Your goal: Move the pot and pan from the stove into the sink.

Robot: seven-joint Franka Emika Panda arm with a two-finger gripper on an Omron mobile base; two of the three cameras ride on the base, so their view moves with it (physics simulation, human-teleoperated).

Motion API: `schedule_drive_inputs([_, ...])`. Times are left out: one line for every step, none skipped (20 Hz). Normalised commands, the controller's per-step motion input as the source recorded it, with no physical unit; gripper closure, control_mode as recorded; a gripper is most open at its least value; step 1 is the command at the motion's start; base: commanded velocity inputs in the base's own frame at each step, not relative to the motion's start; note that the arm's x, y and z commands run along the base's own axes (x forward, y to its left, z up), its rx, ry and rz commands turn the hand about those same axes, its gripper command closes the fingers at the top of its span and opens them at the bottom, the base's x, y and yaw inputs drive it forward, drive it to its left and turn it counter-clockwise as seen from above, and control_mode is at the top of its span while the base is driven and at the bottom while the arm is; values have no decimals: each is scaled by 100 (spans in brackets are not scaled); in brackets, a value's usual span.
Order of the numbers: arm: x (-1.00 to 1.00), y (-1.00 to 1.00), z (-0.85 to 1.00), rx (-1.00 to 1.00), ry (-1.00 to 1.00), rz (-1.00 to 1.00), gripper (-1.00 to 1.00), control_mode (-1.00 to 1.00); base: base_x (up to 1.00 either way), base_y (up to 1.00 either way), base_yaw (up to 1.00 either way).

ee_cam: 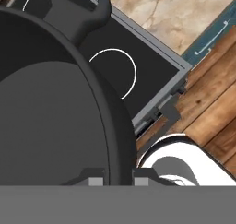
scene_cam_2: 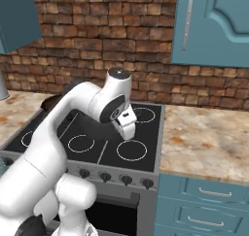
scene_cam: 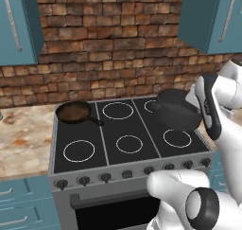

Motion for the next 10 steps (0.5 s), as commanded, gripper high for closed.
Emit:
schedule_drive_inputs([-53,36,37,-1,-10,15,100,-100,0,0,0])
schedule_drive_inputs([-51,33,33,-1,-10,17,100,-100,0,0,0])
schedule_drive_inputs([-51,32,32,-2,-11,17,100,-100,0,0,0])
schedule_drive_inputs([-50,32,31,-2,-12,17,100,-100,0,0,0])
schedule_drive_inputs([-50,32,30,-2,-13,16,100,-100,0,0,0])
schedule_drive_inputs([-51,31,22,-2,-12,17,100,-100,0,0,0])
schedule_drive_inputs([-51,19,27,0,-13,17,100,-100,0,0,0])
schedule_drive_inputs([-11,0,10,1,-18,0,100,-100,0,0,0])
schedule_drive_inputs([0,0,0,0,-2,0,100,-100,0,0,0])
schedule_drive_inputs([0,0,0,0,0,0,100,-100,0,0,0])
